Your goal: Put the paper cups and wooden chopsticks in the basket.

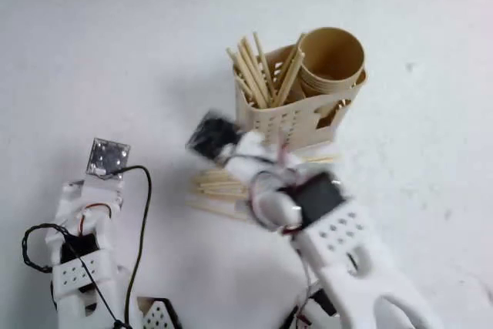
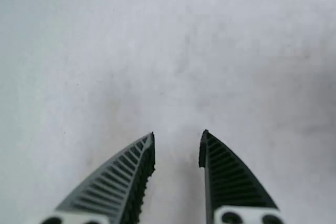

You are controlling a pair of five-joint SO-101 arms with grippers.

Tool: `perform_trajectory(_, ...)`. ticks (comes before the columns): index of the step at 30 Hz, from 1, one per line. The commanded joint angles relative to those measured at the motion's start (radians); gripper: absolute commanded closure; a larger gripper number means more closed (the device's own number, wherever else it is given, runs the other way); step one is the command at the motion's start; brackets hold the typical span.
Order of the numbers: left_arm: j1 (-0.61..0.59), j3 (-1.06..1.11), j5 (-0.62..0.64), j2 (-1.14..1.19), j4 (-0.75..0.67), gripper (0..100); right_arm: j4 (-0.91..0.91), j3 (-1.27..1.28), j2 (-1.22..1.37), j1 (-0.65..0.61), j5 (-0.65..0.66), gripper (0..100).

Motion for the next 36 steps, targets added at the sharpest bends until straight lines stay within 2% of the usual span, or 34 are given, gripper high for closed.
perform_trajectory(1, 0.015, -0.003, 0.005, -0.012, -0.02, 85, -0.104, 0.121, 0.059, -0.119, 0.032, 87.5)
perform_trajectory(7, 0.015, -0.003, 0.005, -0.012, -0.02, 85, -0.415, 0.377, 0.173, -0.193, 0.075, 87.5)
perform_trajectory(15, 0.015, -0.003, 0.005, -0.012, -0.02, 85, -0.615, 0.4, 0.389, -0.17, 0.094, 87.5)
perform_trajectory(22, 0.015, -0.003, 0.005, -0.012, -0.02, 85, -0.648, 0.4, 0.421, -0.13, 0.103, 87.5)
perform_trajectory(29, 0.015, -0.003, 0.005, -0.012, -0.02, 85, -0.651, 0.4, 0.423, -0.05, 0.187, 87.9)
perform_trajectory(36, 0.015, -0.003, 0.005, -0.012, -0.02, 85, -0.651, 0.411, 0.406, -0.05, 0.249, 87.5)
